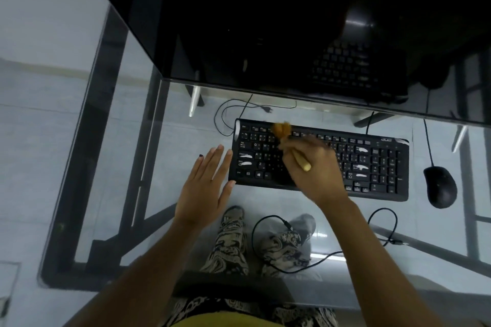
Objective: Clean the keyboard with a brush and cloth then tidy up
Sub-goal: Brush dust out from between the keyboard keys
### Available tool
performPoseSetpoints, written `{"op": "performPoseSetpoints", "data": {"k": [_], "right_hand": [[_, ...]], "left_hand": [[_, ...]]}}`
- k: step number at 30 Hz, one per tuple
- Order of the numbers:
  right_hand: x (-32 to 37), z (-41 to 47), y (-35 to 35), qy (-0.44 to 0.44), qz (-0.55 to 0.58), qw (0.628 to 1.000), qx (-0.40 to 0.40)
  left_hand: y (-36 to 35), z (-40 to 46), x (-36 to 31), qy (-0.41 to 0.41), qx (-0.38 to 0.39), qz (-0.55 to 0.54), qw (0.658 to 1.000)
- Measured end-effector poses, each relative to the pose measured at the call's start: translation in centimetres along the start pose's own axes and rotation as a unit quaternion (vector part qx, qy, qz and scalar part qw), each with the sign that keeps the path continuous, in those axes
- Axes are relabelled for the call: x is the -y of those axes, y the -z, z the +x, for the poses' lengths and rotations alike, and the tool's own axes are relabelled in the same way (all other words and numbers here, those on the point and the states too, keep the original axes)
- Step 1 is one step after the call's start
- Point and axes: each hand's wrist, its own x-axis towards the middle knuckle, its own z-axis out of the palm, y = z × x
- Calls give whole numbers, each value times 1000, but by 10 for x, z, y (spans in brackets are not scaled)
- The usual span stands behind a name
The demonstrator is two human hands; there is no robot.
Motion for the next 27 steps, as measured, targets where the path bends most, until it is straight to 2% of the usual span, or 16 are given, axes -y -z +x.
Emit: {"op": "performPoseSetpoints", "data": {"k": [2, 3, 4, 7, 8, 9, 12, 13, 14, 16, 17, 18, 19, 23, 25, 27], "right_hand": [[10, -18, 3, -47, 4, 987, 153], [14, -27, 4, -63, 16, 980, 188], [14, -34, 2, -66, 34, 983, 168], [10, -40, -1, -47, 37, 997, -54], [10, -42, -4, -50, 16, 995, -90], [12, -44, -8, -53, 8, 995, -85], [26, -60, -23, -54, 45, 995, 77], [30, -65, -26, -54, 61, 992, 94], [31, -68, -28, -64, 83, 992, 68], [27, -68, -27, -103, 106, 988, -53], [25, -68, -28, -118, 88, 983, -105], [25, -69, -30, -125, 66, 982, -123], [29, -71, -34, -118, 53, 986, -106], [47, -82, -52, -35, 90, 991, 91], [41, -79, -46, -66, 115, 989, 70], [25, -75, -29, -155, 150, 977, -10]], "left_hand": [[0, -1, 0, 0, -1, 0, 1000], [0, -1, 0, 0, -2, 0, 1000], [-1, -1, 1, 1, -4, -3, 1000], [-1, -2, 1, -3, -6, -8, 1000], [-1, -2, 0, -5, -8, -6, 1000], [-1, -2, 0, -5, -10, -5, 1000], [0, -3, 1, -6, -14, -3, 1000], [0, -2, 1, -6, -15, -3, 1000], [0, -2, 1, -5, -17, -3, 1000], [0, -2, 0, -4, -18, -7, 1000], [0, -2, -1, -4, -19, -9, 1000], [0, -1, -1, -4, -19, -9, 1000], [0, -1, 0, -4, -18, -8, 1000], [-1, -1, 0, -6, -16, -3, 1000], [-1, -1, 0, -5, -18, 0, 1000], [-1, -2, 0, -6, -18, 1, 1000]]}}
